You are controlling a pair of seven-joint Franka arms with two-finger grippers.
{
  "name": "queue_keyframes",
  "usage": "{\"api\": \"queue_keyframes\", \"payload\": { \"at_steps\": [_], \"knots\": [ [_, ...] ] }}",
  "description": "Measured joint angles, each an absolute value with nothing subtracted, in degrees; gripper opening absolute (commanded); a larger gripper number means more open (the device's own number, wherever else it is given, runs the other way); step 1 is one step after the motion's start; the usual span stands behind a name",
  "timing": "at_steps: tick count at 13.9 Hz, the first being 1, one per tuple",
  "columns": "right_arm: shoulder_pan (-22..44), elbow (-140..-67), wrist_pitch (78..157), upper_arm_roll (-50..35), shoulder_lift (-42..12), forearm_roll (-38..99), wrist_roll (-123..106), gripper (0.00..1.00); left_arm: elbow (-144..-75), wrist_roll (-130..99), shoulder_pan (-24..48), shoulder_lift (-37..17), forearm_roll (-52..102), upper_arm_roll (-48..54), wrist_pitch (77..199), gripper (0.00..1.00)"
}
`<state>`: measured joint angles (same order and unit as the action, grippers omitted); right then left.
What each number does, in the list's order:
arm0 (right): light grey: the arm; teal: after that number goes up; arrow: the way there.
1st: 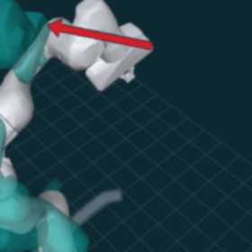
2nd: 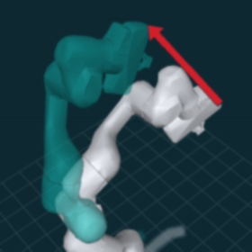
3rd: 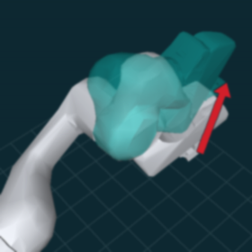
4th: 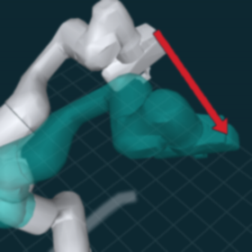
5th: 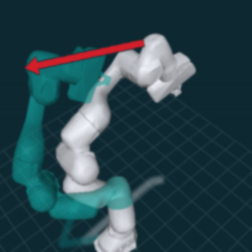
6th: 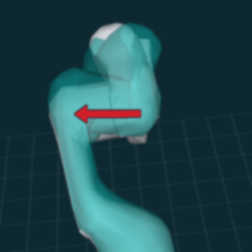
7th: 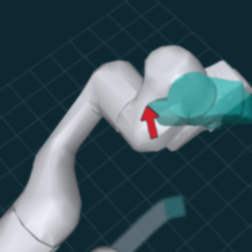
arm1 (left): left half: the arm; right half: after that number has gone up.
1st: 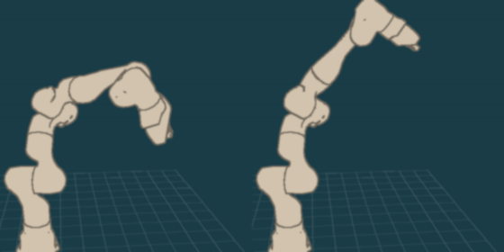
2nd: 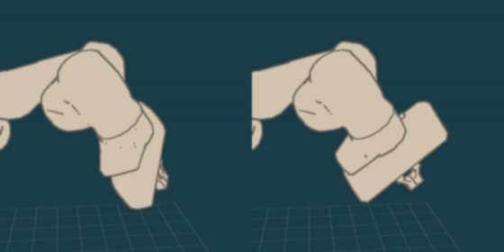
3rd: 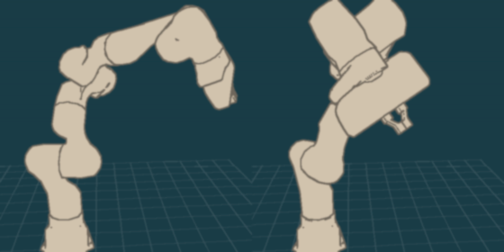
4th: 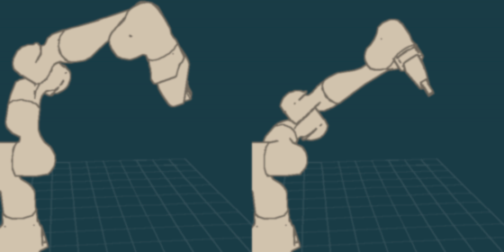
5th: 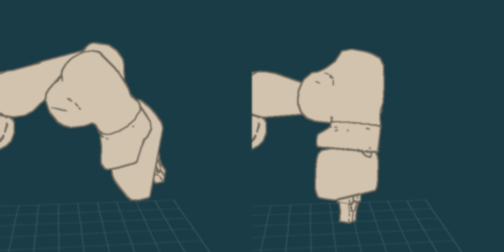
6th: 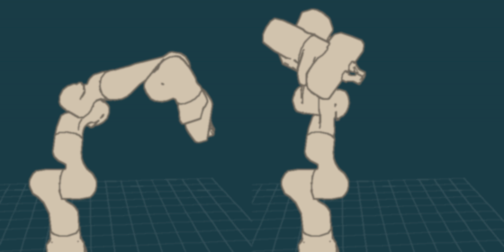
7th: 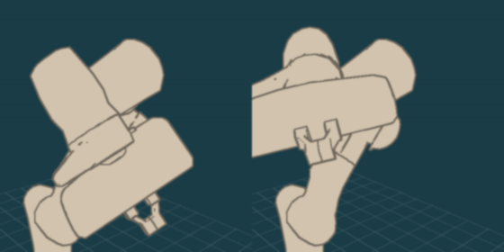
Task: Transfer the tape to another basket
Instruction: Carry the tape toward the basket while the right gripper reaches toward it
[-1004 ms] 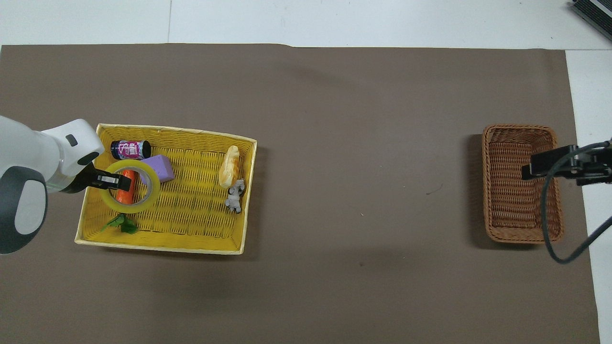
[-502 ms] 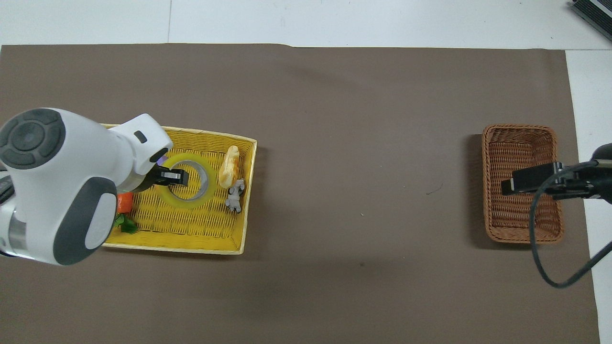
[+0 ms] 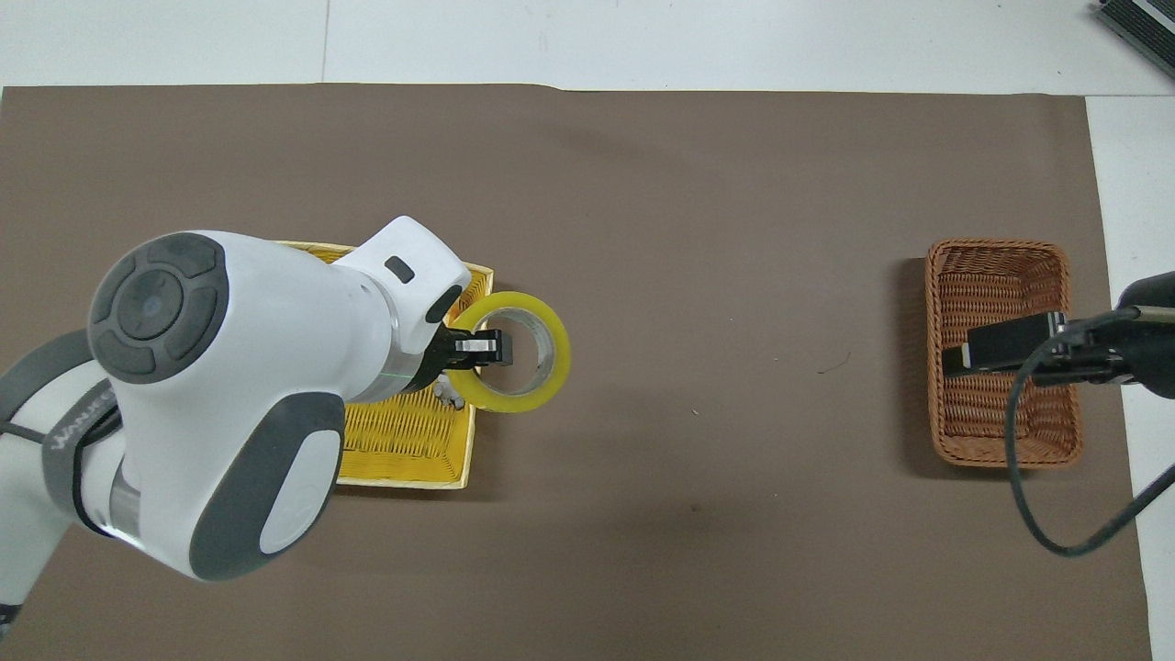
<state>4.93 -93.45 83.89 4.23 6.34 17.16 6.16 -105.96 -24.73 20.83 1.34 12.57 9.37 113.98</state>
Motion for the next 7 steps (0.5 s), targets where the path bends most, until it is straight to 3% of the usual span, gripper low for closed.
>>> {"api": "queue_keyframes", "payload": {
  "at_steps": [7],
  "knots": [
    [7.37,-101.67,94.51,3.06,7.45,30.5,6.16,1.0,-101.99,-38.74,28.17,0.35,20.03,13.36,117.24,0.0]
  ]
}}
